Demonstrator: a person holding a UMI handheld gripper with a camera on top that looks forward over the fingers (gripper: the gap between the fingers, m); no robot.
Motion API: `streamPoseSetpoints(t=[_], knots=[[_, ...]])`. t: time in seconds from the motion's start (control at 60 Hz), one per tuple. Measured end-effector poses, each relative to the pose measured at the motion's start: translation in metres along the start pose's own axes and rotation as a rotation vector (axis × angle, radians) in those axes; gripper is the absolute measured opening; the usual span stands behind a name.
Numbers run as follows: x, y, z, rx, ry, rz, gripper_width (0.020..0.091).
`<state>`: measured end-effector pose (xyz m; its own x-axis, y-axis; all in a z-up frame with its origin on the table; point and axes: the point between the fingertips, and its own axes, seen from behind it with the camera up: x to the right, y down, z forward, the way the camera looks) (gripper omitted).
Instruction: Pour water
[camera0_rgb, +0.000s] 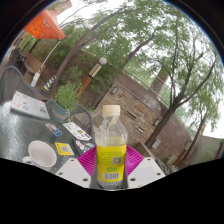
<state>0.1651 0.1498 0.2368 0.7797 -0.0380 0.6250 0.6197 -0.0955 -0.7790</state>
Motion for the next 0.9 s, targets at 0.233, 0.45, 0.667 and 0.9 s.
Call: streamPoseSetpoints(t=[0.233,0.45,0.667,0.9], knots=[[-0.068,0.109,0.011,-0.094,-0.256,0.819,0.0363],[-0.094,0.152,0.030,-0.122,-0.293,0.739,0.0363],[-0.087,0.153,0.021,-0.122,-0.289,0.646,0.0473],[-0.083,0.160,0.012,-0.134,-0.292,0.711,0.0519]])
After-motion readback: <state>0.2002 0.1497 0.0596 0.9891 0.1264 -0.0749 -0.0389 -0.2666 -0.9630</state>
